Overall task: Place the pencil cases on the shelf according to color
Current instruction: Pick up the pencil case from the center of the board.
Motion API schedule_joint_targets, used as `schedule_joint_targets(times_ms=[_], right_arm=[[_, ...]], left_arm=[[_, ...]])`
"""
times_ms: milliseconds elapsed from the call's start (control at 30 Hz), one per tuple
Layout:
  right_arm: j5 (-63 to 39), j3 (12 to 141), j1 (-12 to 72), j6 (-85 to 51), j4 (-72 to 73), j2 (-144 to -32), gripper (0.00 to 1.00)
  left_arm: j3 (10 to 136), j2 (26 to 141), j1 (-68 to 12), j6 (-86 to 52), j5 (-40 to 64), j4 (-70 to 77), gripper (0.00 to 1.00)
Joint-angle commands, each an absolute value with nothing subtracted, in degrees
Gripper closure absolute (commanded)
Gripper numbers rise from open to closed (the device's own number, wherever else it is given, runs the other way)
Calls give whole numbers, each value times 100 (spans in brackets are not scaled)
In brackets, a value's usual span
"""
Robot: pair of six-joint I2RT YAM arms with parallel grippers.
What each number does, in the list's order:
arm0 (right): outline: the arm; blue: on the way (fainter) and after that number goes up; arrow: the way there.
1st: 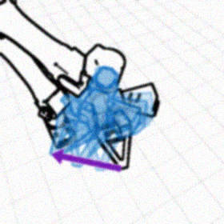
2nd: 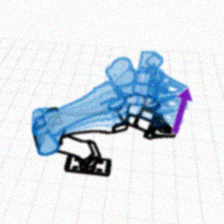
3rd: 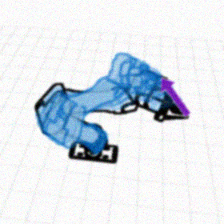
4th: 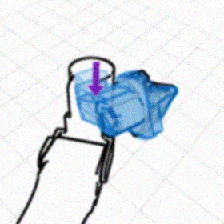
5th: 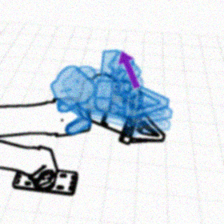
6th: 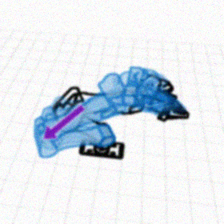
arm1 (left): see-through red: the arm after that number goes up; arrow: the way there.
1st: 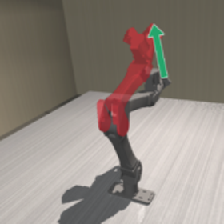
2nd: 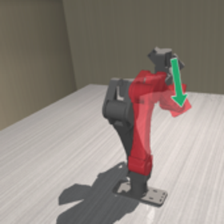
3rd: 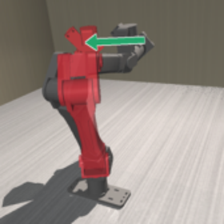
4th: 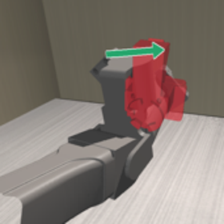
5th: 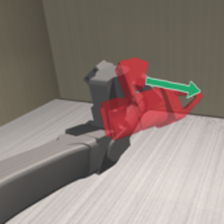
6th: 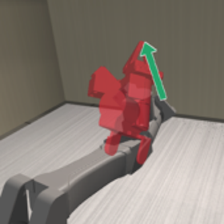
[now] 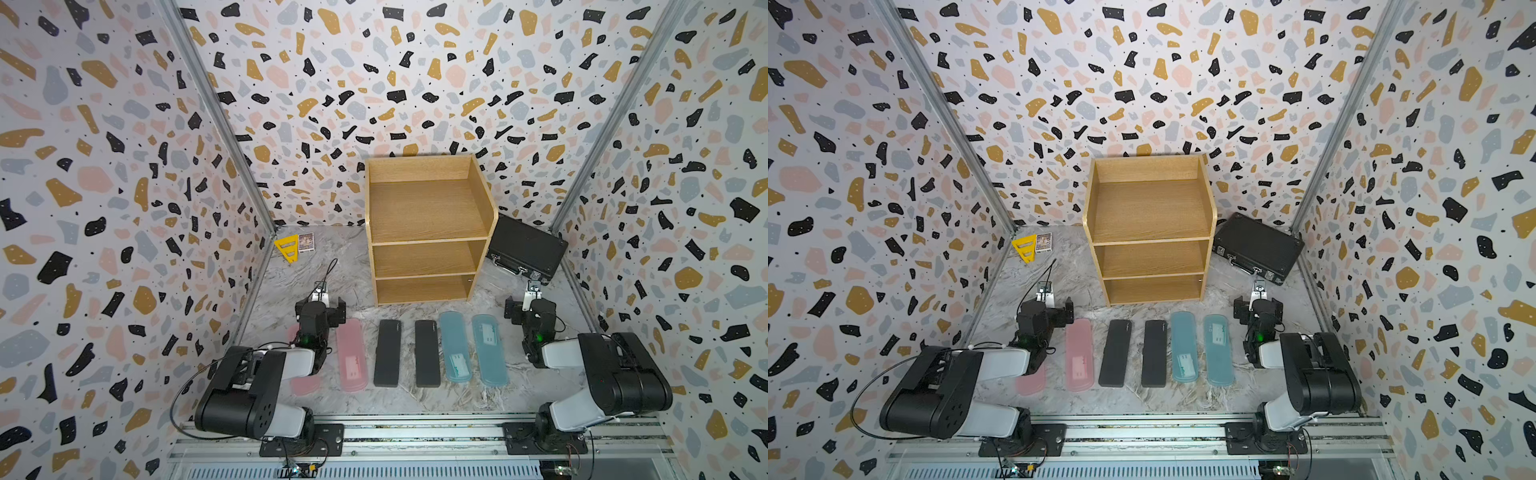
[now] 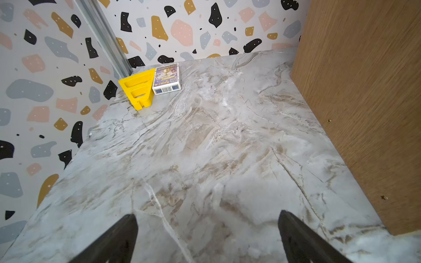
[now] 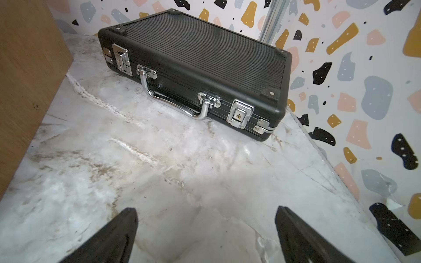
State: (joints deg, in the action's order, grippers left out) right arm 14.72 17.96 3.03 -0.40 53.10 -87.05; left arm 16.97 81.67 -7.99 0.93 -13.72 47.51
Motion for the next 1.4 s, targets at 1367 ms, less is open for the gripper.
schedule_joint_targets(times_ms=[1367], right_arm=[[2740, 4396, 306, -1570, -583, -7318, 0]], left_arm=[[3141, 4749, -929, -3858, -1106, -341, 0]])
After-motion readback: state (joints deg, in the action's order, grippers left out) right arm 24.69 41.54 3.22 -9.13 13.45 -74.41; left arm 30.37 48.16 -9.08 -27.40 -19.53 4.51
